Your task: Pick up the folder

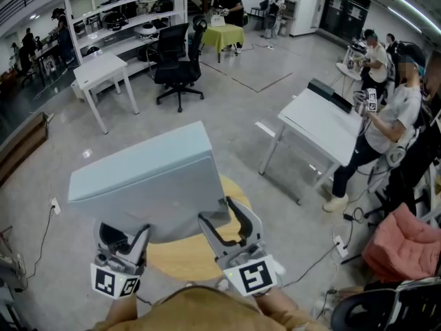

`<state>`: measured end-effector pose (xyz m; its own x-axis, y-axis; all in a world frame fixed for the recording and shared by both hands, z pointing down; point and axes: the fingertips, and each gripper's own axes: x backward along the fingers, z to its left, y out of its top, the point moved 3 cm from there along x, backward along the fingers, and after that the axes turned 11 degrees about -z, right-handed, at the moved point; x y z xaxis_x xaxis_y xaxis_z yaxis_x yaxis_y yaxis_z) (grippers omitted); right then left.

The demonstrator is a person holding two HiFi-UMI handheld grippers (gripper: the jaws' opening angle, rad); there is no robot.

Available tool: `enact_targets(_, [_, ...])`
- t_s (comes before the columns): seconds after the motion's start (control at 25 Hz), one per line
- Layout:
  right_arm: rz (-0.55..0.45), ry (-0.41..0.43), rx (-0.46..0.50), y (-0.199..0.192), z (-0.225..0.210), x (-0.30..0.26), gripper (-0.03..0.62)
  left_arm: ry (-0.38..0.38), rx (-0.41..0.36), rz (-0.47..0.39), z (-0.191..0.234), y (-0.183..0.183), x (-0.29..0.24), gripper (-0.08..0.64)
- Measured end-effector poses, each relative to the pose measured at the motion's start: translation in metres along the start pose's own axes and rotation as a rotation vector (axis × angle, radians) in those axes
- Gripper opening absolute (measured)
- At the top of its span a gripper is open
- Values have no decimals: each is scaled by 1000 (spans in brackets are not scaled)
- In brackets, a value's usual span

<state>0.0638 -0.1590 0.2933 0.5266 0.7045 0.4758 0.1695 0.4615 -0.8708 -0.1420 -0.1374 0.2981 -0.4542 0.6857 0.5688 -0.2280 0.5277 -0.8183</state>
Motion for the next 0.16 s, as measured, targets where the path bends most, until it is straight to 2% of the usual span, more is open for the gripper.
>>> enact_targets(0.16, [6, 0, 0, -1, 3, -3, 238, -2, 3, -2, 4, 2, 0, 403])
